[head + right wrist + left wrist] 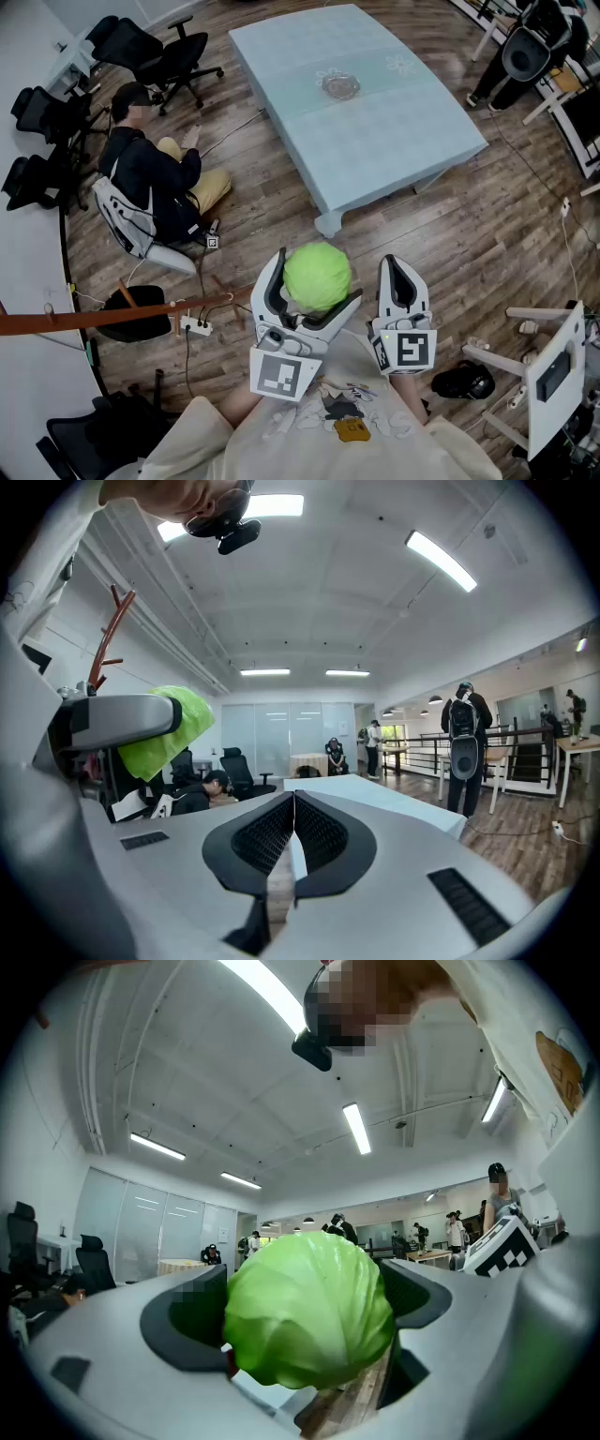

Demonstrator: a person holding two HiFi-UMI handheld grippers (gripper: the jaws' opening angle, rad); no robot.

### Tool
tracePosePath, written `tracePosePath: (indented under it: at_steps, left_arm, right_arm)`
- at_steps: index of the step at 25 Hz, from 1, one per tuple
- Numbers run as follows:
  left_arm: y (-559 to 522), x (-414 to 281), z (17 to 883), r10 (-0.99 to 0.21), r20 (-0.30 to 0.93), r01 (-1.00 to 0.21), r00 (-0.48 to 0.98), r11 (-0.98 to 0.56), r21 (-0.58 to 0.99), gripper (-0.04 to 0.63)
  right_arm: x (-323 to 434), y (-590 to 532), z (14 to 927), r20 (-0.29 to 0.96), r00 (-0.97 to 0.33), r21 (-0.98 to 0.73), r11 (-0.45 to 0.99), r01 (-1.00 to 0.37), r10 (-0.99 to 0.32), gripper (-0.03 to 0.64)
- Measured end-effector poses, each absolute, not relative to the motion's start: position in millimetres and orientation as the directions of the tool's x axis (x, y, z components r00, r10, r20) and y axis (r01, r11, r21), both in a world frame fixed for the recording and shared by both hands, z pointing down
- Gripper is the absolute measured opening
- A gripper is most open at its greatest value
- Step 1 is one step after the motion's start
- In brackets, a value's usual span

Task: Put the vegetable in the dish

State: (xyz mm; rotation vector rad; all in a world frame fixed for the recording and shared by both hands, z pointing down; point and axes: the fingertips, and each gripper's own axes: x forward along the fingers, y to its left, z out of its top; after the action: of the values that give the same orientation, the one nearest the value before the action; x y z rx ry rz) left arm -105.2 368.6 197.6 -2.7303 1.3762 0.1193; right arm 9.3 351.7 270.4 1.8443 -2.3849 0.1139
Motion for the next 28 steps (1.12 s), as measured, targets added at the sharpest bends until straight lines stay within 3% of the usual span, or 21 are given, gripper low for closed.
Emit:
tracePosePath:
  at_steps: [7,11,20,28]
  left_arm:
    - [424,-138,197,-0.768,-0.112,-0.776,0.63,-0.626,-0.072,0.517]
    - [446,-149,196,-0.792,-0.123,-0.802,0.597,-0.59,-0.092,0.517]
    - [501,-101,191,-0.861,-0.154,-0.875,0.484,-0.481,-0.06,0.517]
    - [526,-63,194,-0.861,-0.138,-0.872,0.489,-0.483,-0.081,0.517]
  right_arm:
    - [-34,399,283,0.18,-0.267,-0.005,0.271,-0.963,-0.947,0.023]
    - [-44,418,277,0.134,-0.319,-0.03,0.318,-0.948,-0.938,0.023]
    - [20,478,270,0.086,-0.363,-0.007,0.364,-0.932,-0.928,0.023]
    - [49,501,266,0.066,-0.375,-0.024,0.374,-0.927,-0.925,0.023]
